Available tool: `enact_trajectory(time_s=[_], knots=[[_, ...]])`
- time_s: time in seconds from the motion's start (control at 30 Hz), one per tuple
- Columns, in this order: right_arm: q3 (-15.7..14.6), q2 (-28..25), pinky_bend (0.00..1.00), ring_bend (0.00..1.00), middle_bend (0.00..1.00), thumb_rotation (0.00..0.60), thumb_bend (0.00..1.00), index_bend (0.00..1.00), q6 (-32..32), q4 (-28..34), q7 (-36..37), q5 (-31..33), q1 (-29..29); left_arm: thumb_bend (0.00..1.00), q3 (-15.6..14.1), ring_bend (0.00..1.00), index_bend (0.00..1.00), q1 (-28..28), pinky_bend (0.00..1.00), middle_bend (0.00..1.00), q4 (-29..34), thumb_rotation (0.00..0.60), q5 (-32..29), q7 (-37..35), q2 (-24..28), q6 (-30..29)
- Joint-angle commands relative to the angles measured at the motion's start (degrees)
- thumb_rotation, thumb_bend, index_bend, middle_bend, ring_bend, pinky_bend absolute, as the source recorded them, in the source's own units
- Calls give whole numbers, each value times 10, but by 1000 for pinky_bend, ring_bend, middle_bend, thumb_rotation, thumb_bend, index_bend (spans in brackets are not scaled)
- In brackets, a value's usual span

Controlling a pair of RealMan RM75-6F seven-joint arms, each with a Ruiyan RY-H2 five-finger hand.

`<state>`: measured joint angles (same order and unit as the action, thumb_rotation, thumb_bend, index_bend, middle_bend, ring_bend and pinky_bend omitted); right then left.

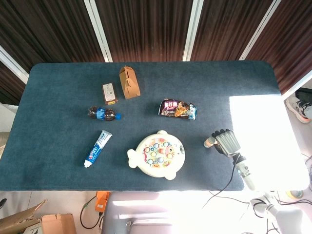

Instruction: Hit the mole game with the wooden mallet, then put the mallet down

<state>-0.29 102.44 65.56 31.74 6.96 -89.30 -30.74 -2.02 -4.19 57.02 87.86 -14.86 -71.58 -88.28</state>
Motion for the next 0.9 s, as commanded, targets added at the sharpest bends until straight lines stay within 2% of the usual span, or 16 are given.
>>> enact_trajectory(time_s=[0.03,0.3,0.9], knots=[[0,-1,546,421,481,600,420,557,0,0,0,0,1,199,0,0,0,0,69,0,0,600,0,-1,0,1],[0,-4,546,413,466,600,330,543,3,-1,6,-3,3,199,-1,0,0,1,69,0,-10,600,7,-13,-3,-5],[-1,-9,546,397,434,600,250,506,-1,2,13,-4,5,199,0,0,0,0,69,0,-18,600,8,-16,-7,-9]])
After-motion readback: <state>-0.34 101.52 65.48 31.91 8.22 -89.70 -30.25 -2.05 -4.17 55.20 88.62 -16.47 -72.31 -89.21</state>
